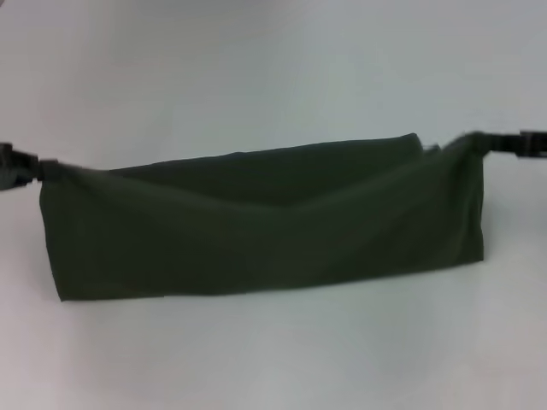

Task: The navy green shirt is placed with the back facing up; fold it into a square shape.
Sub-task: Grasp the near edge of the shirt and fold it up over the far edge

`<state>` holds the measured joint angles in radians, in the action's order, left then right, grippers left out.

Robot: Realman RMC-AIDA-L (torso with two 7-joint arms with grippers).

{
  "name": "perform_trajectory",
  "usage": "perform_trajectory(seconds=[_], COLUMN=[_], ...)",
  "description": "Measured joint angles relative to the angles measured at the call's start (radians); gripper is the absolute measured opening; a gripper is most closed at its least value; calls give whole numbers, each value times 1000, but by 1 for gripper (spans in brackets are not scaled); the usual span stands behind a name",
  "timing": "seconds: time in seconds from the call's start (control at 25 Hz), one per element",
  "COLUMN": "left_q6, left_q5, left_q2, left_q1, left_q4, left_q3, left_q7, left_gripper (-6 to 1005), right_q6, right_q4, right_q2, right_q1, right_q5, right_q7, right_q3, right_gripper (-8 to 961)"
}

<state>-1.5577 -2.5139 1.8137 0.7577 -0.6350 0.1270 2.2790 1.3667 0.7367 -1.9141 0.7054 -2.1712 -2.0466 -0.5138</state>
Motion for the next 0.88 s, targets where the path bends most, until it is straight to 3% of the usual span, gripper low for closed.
perform_trajectory(seconds=[0.04,0.2,0.4,0.88], left_q6=[0,203,307,696], left_q5=[0,74,98,167], left_q2=[0,9,20,136], left_q1=[0,10,32,57], left_q4=[0,75,142,216], left_q3=[0,2,5,5], left_q7=[0,21,-8,-67], left_gripper=[17,17,18,18], right_q6=[-39,-247,-385,-769], right_q4=[-21,-115,-182,-323], right_q2=[2,2,-6,-69], right_q1=[17,89,150,245], right_q5=[0,0,-3,-3], right_q7=[-3,-19,-19,-25], right_q3=[-1,-5,-38,-127], right_gripper=[36,37,37,39])
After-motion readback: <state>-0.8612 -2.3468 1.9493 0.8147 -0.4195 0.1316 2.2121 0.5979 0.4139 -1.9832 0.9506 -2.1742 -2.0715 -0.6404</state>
